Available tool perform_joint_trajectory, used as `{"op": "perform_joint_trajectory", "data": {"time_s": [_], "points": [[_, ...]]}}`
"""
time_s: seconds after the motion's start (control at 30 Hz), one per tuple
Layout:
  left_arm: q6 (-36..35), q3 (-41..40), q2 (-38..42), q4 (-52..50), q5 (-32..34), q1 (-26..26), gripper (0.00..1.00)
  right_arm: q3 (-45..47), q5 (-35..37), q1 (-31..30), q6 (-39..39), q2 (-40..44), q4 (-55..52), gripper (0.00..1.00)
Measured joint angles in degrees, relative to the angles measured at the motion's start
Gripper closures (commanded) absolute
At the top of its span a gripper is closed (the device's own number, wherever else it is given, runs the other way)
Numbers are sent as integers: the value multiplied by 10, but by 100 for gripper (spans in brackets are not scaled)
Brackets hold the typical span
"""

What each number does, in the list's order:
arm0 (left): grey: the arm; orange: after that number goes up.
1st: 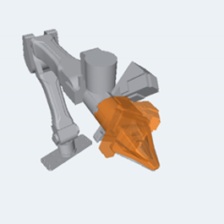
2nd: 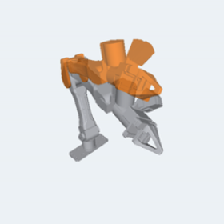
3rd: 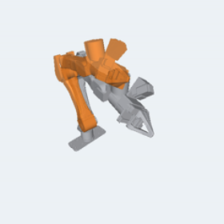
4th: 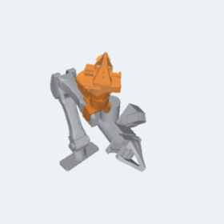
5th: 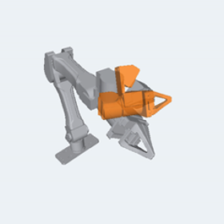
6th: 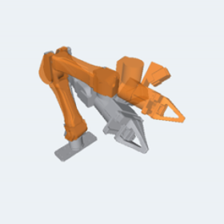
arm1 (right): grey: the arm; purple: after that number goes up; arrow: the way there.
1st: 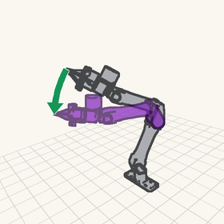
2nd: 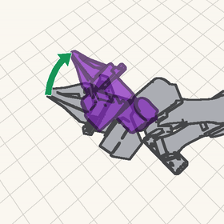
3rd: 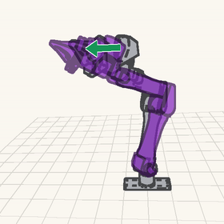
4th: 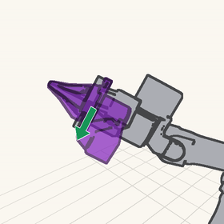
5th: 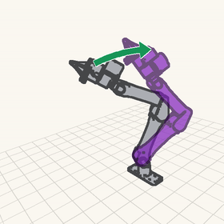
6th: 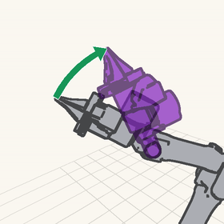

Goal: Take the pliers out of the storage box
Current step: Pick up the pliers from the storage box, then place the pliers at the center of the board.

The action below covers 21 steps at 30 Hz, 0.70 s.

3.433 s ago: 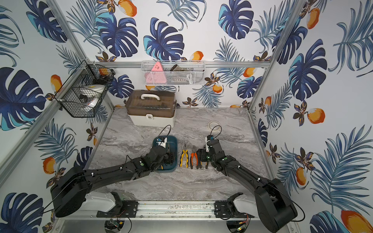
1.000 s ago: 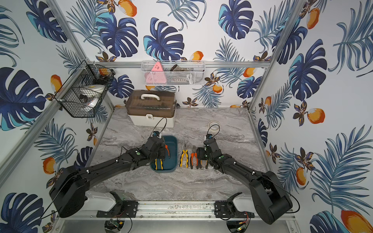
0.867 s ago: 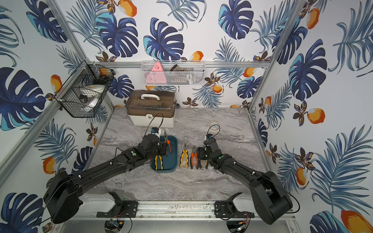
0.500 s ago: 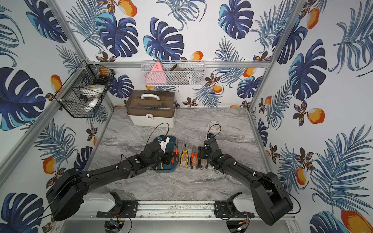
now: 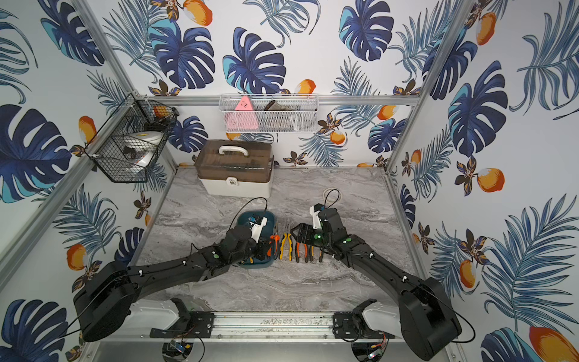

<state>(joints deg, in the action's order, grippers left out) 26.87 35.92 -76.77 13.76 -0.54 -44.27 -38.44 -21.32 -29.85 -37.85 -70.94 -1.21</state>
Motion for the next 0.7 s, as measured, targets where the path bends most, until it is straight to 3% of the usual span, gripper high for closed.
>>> {"op": "perform_joint_trajectory", "data": {"time_s": [0.23,0.7], "points": [[0,3,-3,-1,-1,-2,100,-6,-51,-67,-65,-27,57,34],[0,4,-4,-1,3,-3,100,-12,-10,-90,-108,-77,114,57]]}}
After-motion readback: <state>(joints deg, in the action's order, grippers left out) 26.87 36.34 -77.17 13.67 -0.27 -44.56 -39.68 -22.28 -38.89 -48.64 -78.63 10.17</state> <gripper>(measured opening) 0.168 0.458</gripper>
